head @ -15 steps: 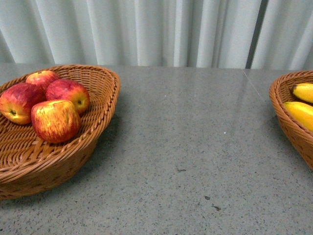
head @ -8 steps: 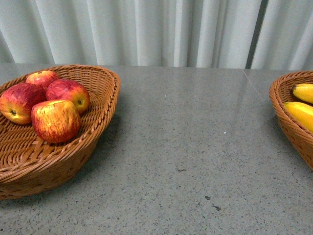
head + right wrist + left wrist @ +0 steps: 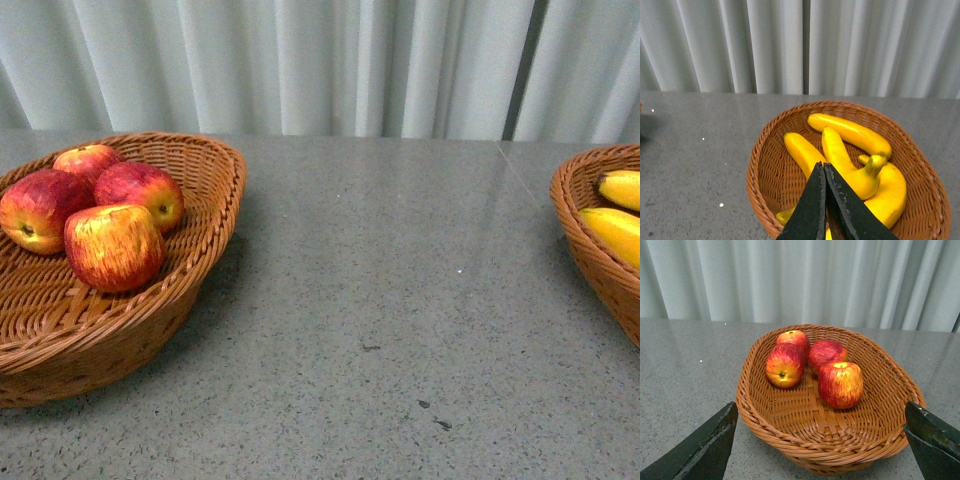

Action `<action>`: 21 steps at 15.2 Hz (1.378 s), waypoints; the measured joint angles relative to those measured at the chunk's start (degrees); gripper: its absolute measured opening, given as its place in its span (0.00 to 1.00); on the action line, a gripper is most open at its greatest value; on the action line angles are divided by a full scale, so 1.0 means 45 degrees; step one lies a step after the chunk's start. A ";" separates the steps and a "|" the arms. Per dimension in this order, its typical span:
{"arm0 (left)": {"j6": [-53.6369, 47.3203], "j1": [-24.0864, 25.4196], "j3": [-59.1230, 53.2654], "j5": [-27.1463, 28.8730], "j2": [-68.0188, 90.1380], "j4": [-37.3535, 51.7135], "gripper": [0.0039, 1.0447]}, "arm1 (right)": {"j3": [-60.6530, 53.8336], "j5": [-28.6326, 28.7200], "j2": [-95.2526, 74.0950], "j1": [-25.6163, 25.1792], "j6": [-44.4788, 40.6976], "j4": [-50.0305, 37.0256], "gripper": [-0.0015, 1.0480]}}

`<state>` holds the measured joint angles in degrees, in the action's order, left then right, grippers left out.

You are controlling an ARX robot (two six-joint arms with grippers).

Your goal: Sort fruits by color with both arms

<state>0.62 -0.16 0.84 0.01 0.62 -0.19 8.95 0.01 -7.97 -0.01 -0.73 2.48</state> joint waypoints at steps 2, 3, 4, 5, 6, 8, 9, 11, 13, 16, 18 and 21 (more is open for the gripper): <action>0.0000 0.0000 0.0000 0.0000 0.0000 0.0005 0.94 | -0.0170 0.0000 0.0403 0.0000 0.0024 -0.0291 0.02; 0.0000 0.0000 0.0000 0.0000 0.0000 0.0000 0.94 | -0.0491 0.0000 0.0525 0.0000 0.0024 -0.0267 0.02; 0.0000 0.0000 0.0000 -0.0005 0.0000 0.0000 0.94 | -0.0709 0.0000 0.0583 0.0000 0.0024 -0.0253 0.02; 0.0000 0.0000 0.0000 -0.0005 0.0000 0.0000 0.94 | -0.0801 0.0000 0.0709 0.0000 0.0024 -0.0301 0.02; 0.0000 0.0000 0.0000 -0.0005 0.0000 0.0000 0.94 | -0.0889 0.0000 0.0884 0.0000 0.0024 -0.0384 0.02; 0.0000 0.0000 0.0000 0.0000 0.0000 0.0000 0.94 | -0.1166 0.0000 0.1020 0.0000 0.0024 -0.0423 0.02; 0.0000 0.0000 0.0000 0.0000 0.0000 0.0000 0.94 | -0.1248 0.0000 0.1083 0.0000 0.0029 -0.0427 0.02; 0.0000 0.0000 0.0000 0.0000 0.0000 0.0000 0.94 | -0.1341 0.0000 0.1171 0.0000 0.0024 -0.0466 0.02; 0.0000 0.0000 0.0000 0.0000 0.0000 0.0000 0.94 | -0.1817 0.0015 0.1695 0.0000 0.0024 -0.0418 0.02; 0.0000 0.0000 0.0000 -0.0010 0.0000 0.0000 0.94 | -0.1821 0.0005 0.1656 0.0000 0.0058 -0.0452 0.02; -0.0005 0.0000 0.0000 0.0005 0.0000 0.0000 0.94 | -0.1821 0.0000 0.1715 0.0000 0.0063 -0.0481 0.02; -0.0005 0.0000 0.0000 0.0000 0.0000 0.0000 0.94 | -0.1821 0.0000 0.1715 0.0000 0.0063 -0.0491 0.02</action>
<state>0.60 -0.16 0.84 0.01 0.62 -0.19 0.75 0.01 -0.25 -0.01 -0.45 0.27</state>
